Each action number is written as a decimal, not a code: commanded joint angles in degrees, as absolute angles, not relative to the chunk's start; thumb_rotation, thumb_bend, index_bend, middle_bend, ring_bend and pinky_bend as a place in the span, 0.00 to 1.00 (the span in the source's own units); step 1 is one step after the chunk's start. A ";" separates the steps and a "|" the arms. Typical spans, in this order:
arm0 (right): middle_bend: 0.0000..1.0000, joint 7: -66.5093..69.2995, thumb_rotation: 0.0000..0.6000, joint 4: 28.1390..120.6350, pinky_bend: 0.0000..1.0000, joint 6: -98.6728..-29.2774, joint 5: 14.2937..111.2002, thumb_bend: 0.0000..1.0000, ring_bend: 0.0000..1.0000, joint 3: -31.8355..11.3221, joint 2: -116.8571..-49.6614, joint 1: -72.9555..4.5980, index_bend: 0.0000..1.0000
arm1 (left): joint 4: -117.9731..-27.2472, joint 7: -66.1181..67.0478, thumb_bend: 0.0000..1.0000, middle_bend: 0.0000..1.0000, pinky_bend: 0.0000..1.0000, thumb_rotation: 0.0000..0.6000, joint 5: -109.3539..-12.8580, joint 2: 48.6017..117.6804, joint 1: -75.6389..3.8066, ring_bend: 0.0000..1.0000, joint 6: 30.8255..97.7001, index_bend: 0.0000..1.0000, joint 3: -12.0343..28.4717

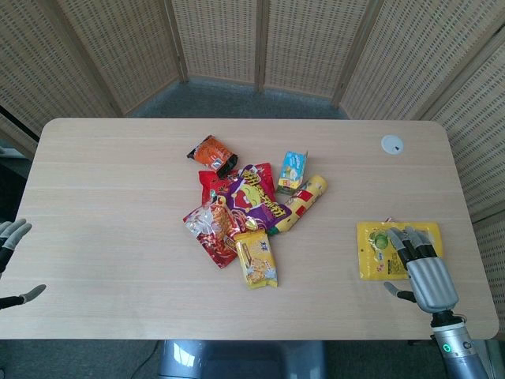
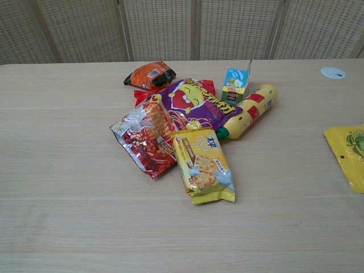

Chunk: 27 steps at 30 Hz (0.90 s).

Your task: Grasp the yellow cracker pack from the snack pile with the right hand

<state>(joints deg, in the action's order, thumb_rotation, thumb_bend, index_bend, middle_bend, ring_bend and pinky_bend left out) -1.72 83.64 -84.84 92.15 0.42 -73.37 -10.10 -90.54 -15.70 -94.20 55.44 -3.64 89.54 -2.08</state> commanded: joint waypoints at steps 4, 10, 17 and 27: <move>0.00 -1.50 1.00 82.37 0.00 -84.74 92.63 0.00 0.00 0.47 -73.53 -10.00 0.00 | -90.72 -15.16 0.00 0.00 0.00 1.00 -94.57 55.57 -3.64 0.00 89.44 0.05 -2.23; 0.00 1.68 1.00 79.21 0.00 -82.45 94.45 0.00 0.00 1.33 -74.34 -11.42 0.00 | -90.89 -14.63 0.00 0.00 0.00 1.00 -94.53 55.69 -3.41 0.00 89.73 0.05 -2.20; 0.00 13.07 1.00 60.43 0.00 -84.91 110.68 0.00 0.00 3.49 -79.29 -21.41 0.00 | -90.56 -12.90 0.00 0.00 0.00 1.00 -93.79 56.74 -3.88 0.00 88.12 0.05 -2.12; 0.00 22.99 1.00 28.79 0.00 -99.60 125.14 0.00 0.00 7.72 -94.97 -33.28 0.00 | -90.37 -10.81 0.00 0.00 0.00 1.00 -92.31 57.79 -4.05 0.00 86.84 0.05 -1.80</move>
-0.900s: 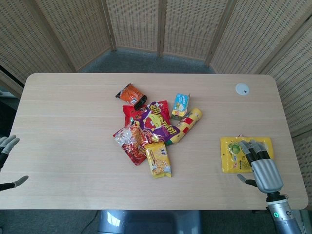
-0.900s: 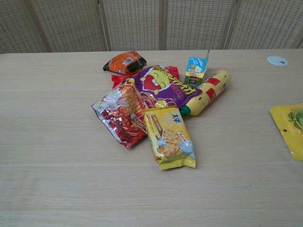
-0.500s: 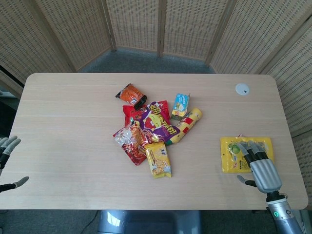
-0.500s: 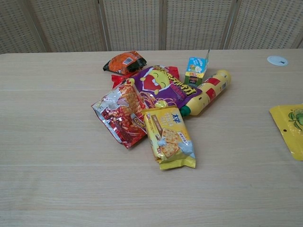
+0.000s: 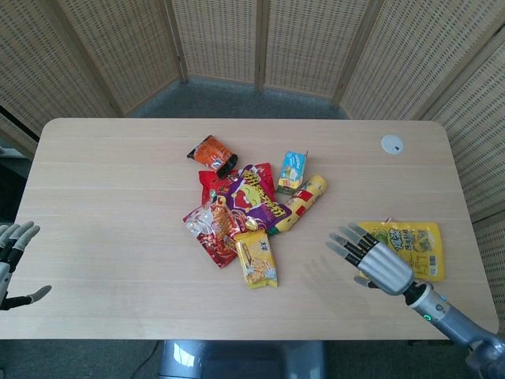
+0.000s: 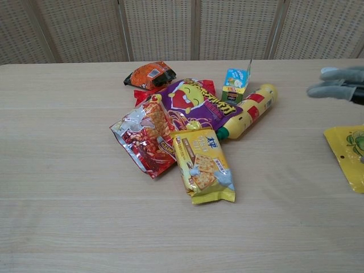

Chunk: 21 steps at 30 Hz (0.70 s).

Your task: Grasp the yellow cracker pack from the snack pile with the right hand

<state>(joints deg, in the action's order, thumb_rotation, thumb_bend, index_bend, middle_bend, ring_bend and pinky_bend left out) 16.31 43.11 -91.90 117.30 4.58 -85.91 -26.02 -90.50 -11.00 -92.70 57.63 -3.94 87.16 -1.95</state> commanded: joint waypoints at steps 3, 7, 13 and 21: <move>0.00 24.51 1.00 23.10 0.00 -100.88 126.96 0.00 0.00 9.89 -98.67 -35.88 0.00 | -90.03 -10.57 0.00 0.00 0.00 1.00 -91.53 58.03 -4.23 0.00 86.29 0.05 -1.50; 0.00 24.88 1.00 19.41 0.00 -101.44 128.79 0.00 0.00 12.58 -102.54 -39.30 0.00 | -89.51 -10.43 0.00 0.00 0.00 1.00 -90.31 58.35 -4.55 0.00 85.30 0.05 -1.07; 0.00 25.60 1.00 16.94 0.00 -99.55 128.45 0.00 0.00 14.53 -106.71 -43.62 0.00 | -88.97 -10.43 0.00 0.00 0.00 1.00 -89.02 58.60 -4.81 0.00 84.51 0.05 -0.52; 0.00 26.63 1.00 13.26 0.00 -96.05 126.86 0.01 0.00 16.59 -107.85 -47.89 0.00 | -88.58 -10.49 0.00 0.00 0.00 1.00 -88.09 58.70 -4.93 0.00 83.89 0.05 -0.18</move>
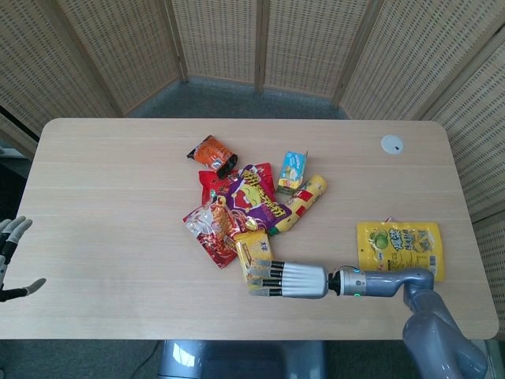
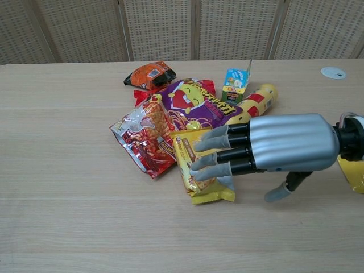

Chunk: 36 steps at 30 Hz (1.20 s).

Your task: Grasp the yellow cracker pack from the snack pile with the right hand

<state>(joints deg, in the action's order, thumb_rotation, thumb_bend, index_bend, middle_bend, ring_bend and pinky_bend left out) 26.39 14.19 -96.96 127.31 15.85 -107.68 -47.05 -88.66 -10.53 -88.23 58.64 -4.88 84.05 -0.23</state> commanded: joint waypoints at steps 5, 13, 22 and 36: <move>0.00 26.44 1.00 11.77 0.00 -93.88 126.08 0.01 0.00 17.98 -108.29 -49.69 0.00 | -88.26 -9.97 0.00 0.00 0.00 1.00 -87.53 59.10 -5.19 0.00 83.03 0.05 -0.11; 0.00 26.64 1.00 10.49 0.00 -90.43 125.38 0.02 0.00 20.16 -109.37 -53.15 0.00 | -88.02 -9.10 0.00 0.00 0.00 1.00 -86.78 59.59 -5.40 0.00 82.35 0.05 0.15; 0.00 26.34 1.00 9.23 0.00 -87.37 124.80 0.02 0.00 22.20 -110.31 -56.52 0.00 | -87.88 -8.19 0.00 0.00 0.00 1.00 -85.85 59.94 -5.44 0.00 81.94 0.05 0.48; 0.00 24.80 1.00 9.15 0.00 -83.42 123.34 0.00 0.00 23.97 -112.46 -58.78 0.00 | -87.59 -7.92 0.00 0.00 0.00 1.00 -85.11 60.17 -5.58 0.00 81.40 0.05 0.82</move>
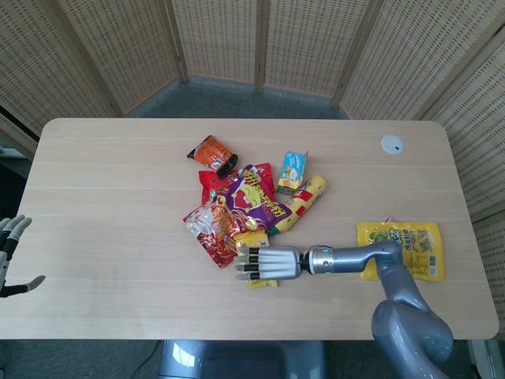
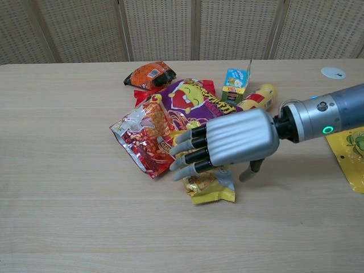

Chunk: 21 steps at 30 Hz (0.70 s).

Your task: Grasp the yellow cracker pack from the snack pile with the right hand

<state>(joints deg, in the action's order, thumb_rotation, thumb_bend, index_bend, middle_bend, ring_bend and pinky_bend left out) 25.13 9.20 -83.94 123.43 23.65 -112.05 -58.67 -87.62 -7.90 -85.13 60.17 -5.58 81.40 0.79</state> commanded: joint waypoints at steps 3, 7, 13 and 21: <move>0.00 24.67 1.00 8.97 0.00 -82.35 123.06 0.00 0.00 24.30 -113.02 -59.04 0.00 | -87.54 -8.07 0.00 0.00 0.00 1.00 -85.00 60.12 -5.58 0.00 81.39 0.05 0.90; 0.00 24.20 1.00 8.65 0.00 -81.06 123.00 0.00 0.00 24.93 -113.73 -59.46 0.00 | -87.55 -8.20 0.00 0.00 0.00 1.00 -85.02 60.06 -5.60 0.00 81.34 0.05 0.91; 0.00 24.52 1.00 8.17 0.00 -79.64 122.97 0.03 0.00 26.01 -114.14 -59.65 0.02 | -87.60 -8.40 0.00 0.00 0.00 1.00 -84.87 59.93 -5.43 0.00 81.61 0.05 1.05; 0.34 25.45 1.00 8.06 0.03 -83.47 123.11 0.26 0.08 27.07 -114.11 -59.08 0.53 | -87.55 -8.17 0.00 0.00 0.00 1.00 -84.77 60.05 -5.51 0.00 81.34 0.05 1.05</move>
